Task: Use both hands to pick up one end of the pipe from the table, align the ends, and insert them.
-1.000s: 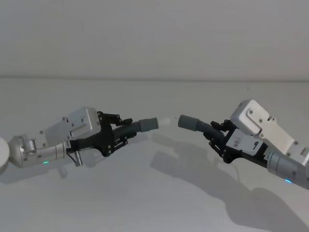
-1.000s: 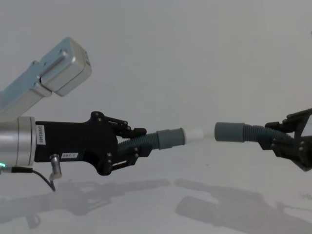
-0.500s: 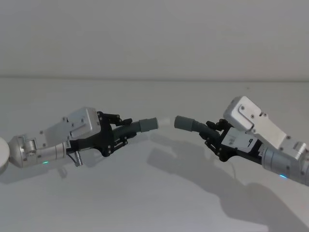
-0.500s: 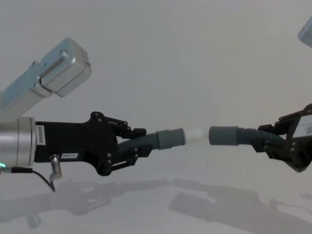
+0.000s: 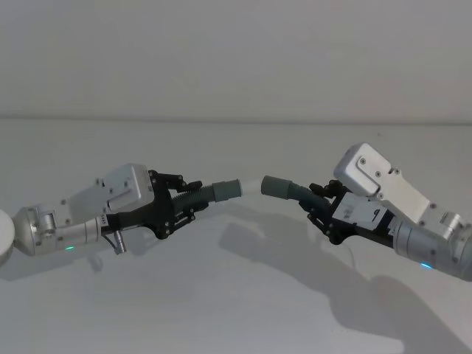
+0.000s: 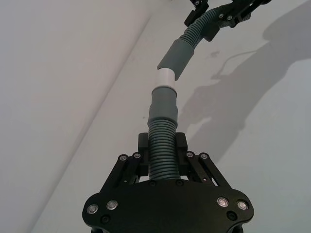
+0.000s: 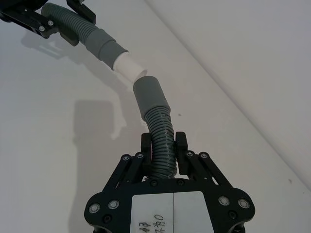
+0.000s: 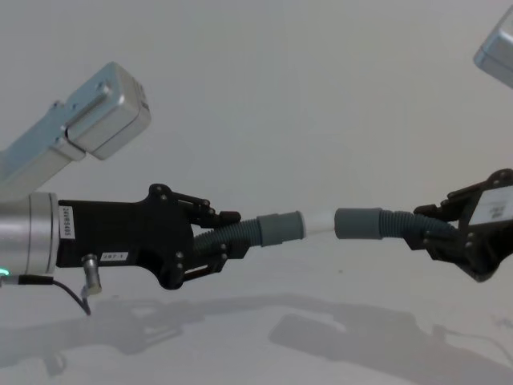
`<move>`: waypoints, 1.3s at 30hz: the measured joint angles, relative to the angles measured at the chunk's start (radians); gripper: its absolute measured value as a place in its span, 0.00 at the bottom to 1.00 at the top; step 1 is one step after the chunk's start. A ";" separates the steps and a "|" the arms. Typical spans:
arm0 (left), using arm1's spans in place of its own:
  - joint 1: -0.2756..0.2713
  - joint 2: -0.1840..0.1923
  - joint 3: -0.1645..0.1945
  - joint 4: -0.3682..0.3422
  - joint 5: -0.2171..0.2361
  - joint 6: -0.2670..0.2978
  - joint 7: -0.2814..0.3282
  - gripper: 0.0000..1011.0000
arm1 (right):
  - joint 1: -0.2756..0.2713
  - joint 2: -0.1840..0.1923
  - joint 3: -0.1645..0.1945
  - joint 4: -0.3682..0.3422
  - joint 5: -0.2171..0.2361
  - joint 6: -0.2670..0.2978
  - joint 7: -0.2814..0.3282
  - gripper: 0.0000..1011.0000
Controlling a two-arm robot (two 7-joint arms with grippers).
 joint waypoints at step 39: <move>0.000 0.000 0.000 0.000 0.000 0.000 0.000 0.31 | -0.038 -0.008 0.034 -0.033 -0.029 -0.011 0.016 0.28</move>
